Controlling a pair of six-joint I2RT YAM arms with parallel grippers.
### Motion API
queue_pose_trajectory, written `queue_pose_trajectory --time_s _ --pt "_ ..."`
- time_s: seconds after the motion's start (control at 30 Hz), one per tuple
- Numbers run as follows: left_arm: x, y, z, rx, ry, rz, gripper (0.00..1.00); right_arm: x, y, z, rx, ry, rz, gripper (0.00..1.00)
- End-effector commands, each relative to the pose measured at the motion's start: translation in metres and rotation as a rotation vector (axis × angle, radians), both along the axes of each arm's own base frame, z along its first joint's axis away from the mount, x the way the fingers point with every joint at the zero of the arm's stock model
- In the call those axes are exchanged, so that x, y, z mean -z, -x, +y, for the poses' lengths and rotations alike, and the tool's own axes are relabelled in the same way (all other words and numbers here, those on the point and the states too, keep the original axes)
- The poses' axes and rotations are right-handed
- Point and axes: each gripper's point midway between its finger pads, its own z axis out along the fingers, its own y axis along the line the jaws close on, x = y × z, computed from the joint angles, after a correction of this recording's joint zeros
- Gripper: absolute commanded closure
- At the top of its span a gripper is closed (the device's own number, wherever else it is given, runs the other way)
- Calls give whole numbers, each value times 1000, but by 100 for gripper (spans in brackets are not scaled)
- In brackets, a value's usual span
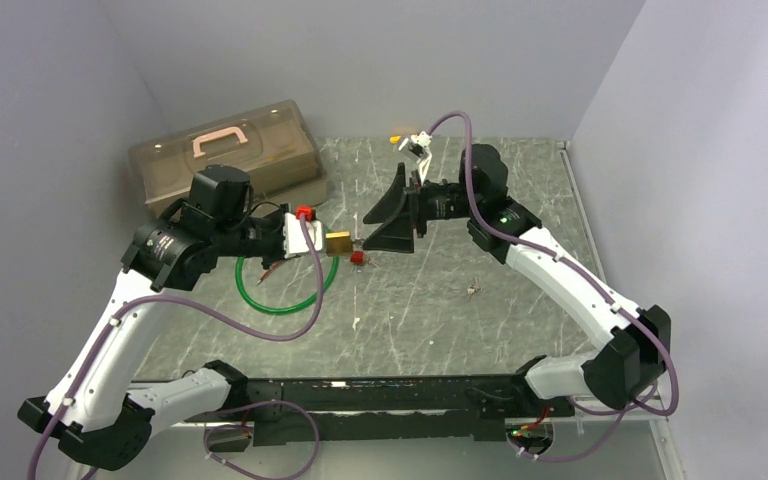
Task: Unlock with the key
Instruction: Unlock the lock, then place the lock at the center of the board.
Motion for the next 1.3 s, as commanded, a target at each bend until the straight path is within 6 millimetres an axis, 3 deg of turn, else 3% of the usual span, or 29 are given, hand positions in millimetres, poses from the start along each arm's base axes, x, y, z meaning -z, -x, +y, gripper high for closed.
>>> queue_pose_trajectory --time_s 0.0,0.23,0.33,0.4,0.53,0.57,0.67,0.8,0.87,1.03,1.27 --pt "-34 7 -13 56 116 -37 100 -34 20 2 -59 -117 -270 0" --pt "-32 11 -16 61 129 1 100 -29 34 33 -83 -41 -416 0" --pt "-32 11 -15 59 127 3 100 -26 34 38 -76 -22 -429 12" --pt "-30 12 -16 61 126 11 100 -26 34 38 -75 -22 -427 28" --pt "-30 12 -16 58 131 16 100 -25 37 39 -93 -16 -405 90" --pt "-30 12 -16 58 132 15 100 -23 37 40 -97 -8 -392 99" --pt "-32 11 -16 56 132 8 98 -18 40 42 -128 -2 -356 100" --pt "-28 5 -11 40 95 -27 63 -13 23 40 -104 -4 -256 100" --pt "-22 -1 -5 22 54 -57 31 -12 9 32 -83 -27 -128 100" --pt "-1 -8 9 -13 -46 -94 4 16 -11 19 -58 -16 -19 100" --pt "3 -16 22 -215 -70 98 1 98 -48 13 98 225 10 100"
